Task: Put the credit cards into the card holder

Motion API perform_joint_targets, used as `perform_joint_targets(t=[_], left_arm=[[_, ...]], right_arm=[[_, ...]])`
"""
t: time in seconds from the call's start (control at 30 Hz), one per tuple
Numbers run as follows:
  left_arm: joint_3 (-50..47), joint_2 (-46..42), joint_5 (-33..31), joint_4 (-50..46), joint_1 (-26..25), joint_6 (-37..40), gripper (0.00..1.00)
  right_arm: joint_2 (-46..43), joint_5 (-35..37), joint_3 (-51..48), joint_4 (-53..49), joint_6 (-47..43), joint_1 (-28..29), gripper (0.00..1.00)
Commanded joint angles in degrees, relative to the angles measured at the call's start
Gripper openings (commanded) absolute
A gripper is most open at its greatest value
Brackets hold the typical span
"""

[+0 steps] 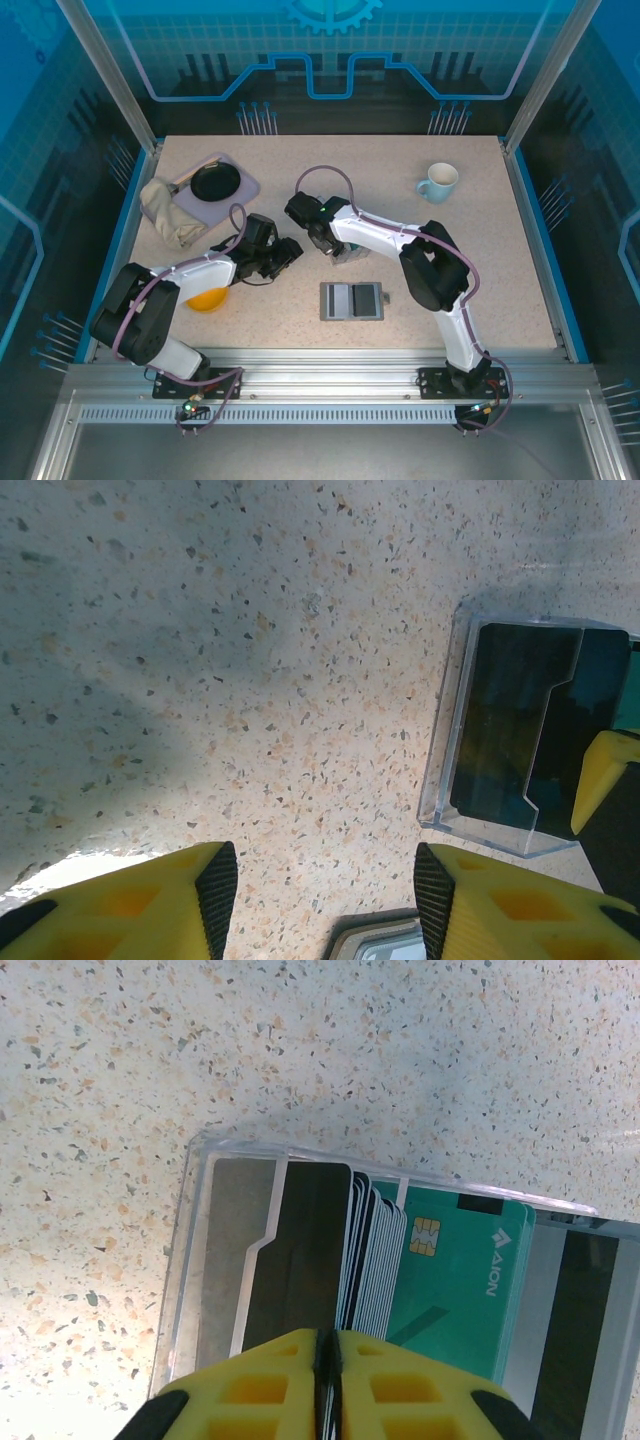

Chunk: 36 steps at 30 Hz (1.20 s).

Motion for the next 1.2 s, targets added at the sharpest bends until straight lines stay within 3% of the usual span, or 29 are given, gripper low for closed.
perform_joint_targets(t=[0.0,0.07,0.17,0.6,0.87,1.17], left_arm=[[-1.0,-0.3,1.3,0.6,0.5,-0.7,0.53],[-1.0,-0.4,1.3,0.5,0.5,-0.7,0.53],[-1.0,-0.5,1.2,0.4,0.4,-0.6,0.53],[-1.1,-0.6,1.4,0.5,0.4,-0.7,0.53],[-1.3,-0.6,1.2,0.5,0.5,-0.7,0.53],[-1.2,-0.6,1.4,0.6,0.4,-0.8,0.53]], right_arm=[[-1.8,0.0,-0.9,-1.0,0.6,-0.3,0.18],[-1.5,-0.8,-0.9,-0.8,0.5,-0.6,0.21],[-1.0,-0.5,-0.7,-0.9,0.6,-0.7,0.35],[3.4,1.9,0.8,-2.1,1.4,-0.8,0.41],[1.4,5.3,1.3,-2.8,1.0,-0.7,0.40],[-0.2,6.4,0.8,-3.0,1.1,-0.8,0.32]])
